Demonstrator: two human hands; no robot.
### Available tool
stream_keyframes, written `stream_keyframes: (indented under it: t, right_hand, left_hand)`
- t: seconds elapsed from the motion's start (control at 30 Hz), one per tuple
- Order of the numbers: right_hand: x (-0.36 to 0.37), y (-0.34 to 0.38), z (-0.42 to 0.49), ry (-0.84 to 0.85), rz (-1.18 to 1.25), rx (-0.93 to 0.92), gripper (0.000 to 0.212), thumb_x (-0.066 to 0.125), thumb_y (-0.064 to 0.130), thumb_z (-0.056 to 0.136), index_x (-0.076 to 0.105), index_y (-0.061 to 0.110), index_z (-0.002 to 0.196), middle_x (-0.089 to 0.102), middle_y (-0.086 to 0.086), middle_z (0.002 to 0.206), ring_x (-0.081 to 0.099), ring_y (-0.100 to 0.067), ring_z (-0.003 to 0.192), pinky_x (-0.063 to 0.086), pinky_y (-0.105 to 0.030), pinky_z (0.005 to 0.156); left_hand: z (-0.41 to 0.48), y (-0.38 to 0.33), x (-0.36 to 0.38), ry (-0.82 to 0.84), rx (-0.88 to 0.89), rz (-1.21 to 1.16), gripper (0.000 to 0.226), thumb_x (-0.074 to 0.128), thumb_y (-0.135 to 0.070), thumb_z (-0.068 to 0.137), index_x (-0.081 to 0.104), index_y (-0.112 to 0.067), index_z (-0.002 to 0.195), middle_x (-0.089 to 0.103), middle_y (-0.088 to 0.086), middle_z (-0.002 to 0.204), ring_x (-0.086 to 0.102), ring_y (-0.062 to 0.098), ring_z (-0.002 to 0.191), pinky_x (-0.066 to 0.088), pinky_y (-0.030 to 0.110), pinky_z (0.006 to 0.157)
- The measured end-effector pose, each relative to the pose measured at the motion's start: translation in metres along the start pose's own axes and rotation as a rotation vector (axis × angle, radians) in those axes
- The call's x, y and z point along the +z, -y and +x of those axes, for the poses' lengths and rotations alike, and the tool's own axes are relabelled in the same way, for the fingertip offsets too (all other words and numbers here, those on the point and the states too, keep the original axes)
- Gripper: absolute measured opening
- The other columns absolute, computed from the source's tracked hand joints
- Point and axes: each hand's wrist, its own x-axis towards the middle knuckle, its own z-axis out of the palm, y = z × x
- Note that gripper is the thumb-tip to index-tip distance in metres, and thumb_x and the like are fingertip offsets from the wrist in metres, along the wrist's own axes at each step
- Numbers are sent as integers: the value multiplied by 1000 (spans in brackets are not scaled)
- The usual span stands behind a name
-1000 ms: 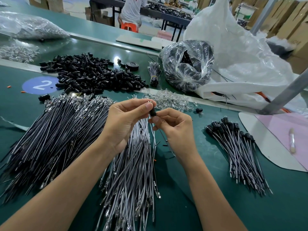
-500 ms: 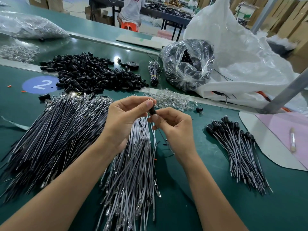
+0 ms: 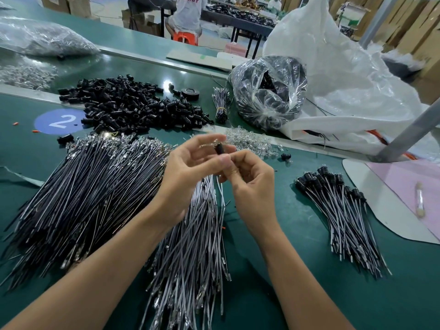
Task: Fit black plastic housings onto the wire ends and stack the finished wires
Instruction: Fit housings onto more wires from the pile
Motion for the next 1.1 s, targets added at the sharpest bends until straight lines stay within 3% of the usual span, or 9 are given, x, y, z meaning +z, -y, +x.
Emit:
stream_keyframes:
  t: [0.23, 0.3, 0.4, 0.47, 0.57, 0.77, 0.93, 1.03, 1.1]
  right_hand:
    - [1, -4, 1, -7, 66, 13, 12, 65, 14, 86, 60, 18, 76, 65, 7, 74, 62, -11, 68, 53, -25, 67]
    - [2, -5, 0, 0, 89, 11, 15, 65, 14, 87, 58, 18, 74, 66, 2, 79, 63, -13, 74, 55, -31, 70]
    - [4, -5, -1, 10, 110, 2, 11, 65, 15, 87, 61, 13, 77, 67, -2, 82, 64, -30, 80, 56, -52, 79]
    - [6, -5, -3, 40, 125, -4, 4, 65, 12, 87, 64, 9, 85, 68, 4, 78, 67, -24, 75, 57, -45, 78]
    - [8, -4, -3, 40, 134, -9, 12, 65, 8, 86, 61, -2, 84, 67, 9, 78, 67, -14, 71, 56, -33, 72]
    - [8, 0, -7, 28, 60, -3, 9, 67, 10, 87, 63, 10, 78, 70, 3, 77, 67, -33, 74, 54, -58, 76]
    - [-1, 8, -1, 12, -80, -28, 15, 60, 25, 94, 70, 25, 83, 73, 4, 76, 68, -25, 72, 56, -42, 69]
    - [-21, -2, 18, -205, -276, 75, 21, 55, 9, 97, 70, 22, 91, 72, 10, 80, 64, -12, 70, 52, -30, 66]
    - [-39, -13, 35, -223, -550, 159, 29, 49, -5, 94, 69, 13, 107, 72, 3, 95, 64, -10, 86, 52, -30, 82]
  left_hand:
    - [0, 2, 7, -76, 64, 56, 26, 68, -9, 78, 71, -1, 102, 77, 6, 90, 72, 14, 83, 54, 19, 72]
    - [0, 0, 8, -79, 97, 69, 25, 68, -6, 78, 71, -1, 102, 77, 6, 90, 72, 14, 82, 54, 19, 71]
    - [-1, -1, 8, -87, 128, 60, 21, 70, -9, 77, 73, -2, 97, 77, 9, 90, 73, 20, 85, 58, 27, 76]
    - [-1, -1, 6, -96, 136, 15, 18, 72, -11, 76, 76, -7, 93, 76, 11, 88, 73, 25, 87, 58, 34, 82]
    - [2, -4, 3, -88, 168, 18, 15, 72, -11, 76, 79, -12, 90, 77, 8, 87, 73, 21, 91, 55, 28, 85]
    - [2, -2, 5, -109, 106, -28, 14, 72, -18, 76, 78, -16, 88, 77, 6, 85, 74, 17, 83, 56, 23, 76]
    - [7, -8, -6, -176, -95, -253, 20, 66, -16, 78, 76, -12, 95, 69, 4, 69, 67, 12, 60, 56, 20, 59]
    - [9, -8, -15, -246, -211, -291, 24, 66, -14, 75, 72, -5, 96, 63, 2, 63, 57, 8, 46, 51, 16, 48]
    - [10, -5, -15, -255, -282, -200, 31, 67, -14, 75, 68, -1, 103, 66, 4, 66, 56, 8, 45, 50, 16, 46]
